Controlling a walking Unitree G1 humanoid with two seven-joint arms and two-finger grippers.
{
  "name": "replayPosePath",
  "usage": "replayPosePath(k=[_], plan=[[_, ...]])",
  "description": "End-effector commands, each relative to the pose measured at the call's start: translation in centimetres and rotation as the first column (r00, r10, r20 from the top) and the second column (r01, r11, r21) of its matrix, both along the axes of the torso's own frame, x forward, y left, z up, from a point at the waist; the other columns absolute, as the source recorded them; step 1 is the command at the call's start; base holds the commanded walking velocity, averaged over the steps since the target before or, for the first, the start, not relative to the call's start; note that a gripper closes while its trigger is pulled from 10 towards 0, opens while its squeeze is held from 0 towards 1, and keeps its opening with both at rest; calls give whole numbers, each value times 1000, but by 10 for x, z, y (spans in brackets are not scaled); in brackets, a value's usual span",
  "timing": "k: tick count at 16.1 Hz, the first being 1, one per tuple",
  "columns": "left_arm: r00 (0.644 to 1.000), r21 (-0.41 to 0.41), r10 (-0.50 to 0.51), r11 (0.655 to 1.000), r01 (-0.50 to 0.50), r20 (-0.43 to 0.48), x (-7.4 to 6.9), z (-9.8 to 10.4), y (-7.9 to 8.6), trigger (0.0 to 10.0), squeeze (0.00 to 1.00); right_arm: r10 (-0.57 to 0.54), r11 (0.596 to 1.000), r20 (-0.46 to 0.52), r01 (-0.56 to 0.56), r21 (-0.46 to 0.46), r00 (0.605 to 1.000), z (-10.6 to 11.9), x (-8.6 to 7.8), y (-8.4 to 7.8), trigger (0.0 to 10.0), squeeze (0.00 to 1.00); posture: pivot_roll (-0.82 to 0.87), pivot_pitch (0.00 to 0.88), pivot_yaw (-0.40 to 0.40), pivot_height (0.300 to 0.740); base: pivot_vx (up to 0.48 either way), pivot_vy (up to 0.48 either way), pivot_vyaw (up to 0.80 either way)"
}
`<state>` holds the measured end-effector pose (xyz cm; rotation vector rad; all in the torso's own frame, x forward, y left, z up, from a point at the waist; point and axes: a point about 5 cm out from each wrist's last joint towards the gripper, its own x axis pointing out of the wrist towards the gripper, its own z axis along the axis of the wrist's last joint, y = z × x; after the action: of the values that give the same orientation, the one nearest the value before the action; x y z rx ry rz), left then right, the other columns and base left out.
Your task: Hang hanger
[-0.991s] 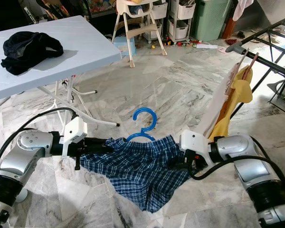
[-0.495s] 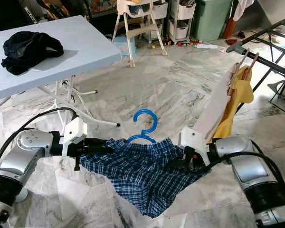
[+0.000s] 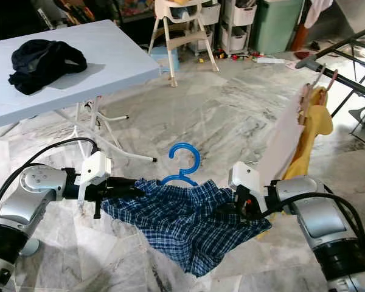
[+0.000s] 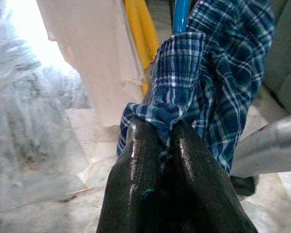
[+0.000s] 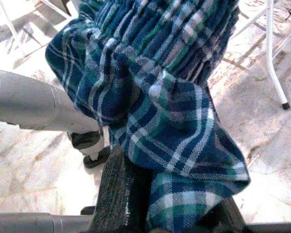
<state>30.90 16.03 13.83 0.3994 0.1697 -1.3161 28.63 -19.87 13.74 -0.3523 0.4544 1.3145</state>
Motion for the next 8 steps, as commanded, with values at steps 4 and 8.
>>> replayPosePath(k=[4, 8], plan=[[967, -55, 180, 983, -173, 178, 23, 17, -3, 431, 0, 36, 997, 35, -38, 73, 999, 6, -3, 16, 0, 0, -140, 61, 44, 740, 0, 0, 0], [934, -126, 285, 956, -263, 215, 31, 21, -1, 10000, 1000, -17, 995, 49, 12, 104, 999, 5, -2, 16, 0, 0, -134, 56, 43, 740, 0, 0, 0]])
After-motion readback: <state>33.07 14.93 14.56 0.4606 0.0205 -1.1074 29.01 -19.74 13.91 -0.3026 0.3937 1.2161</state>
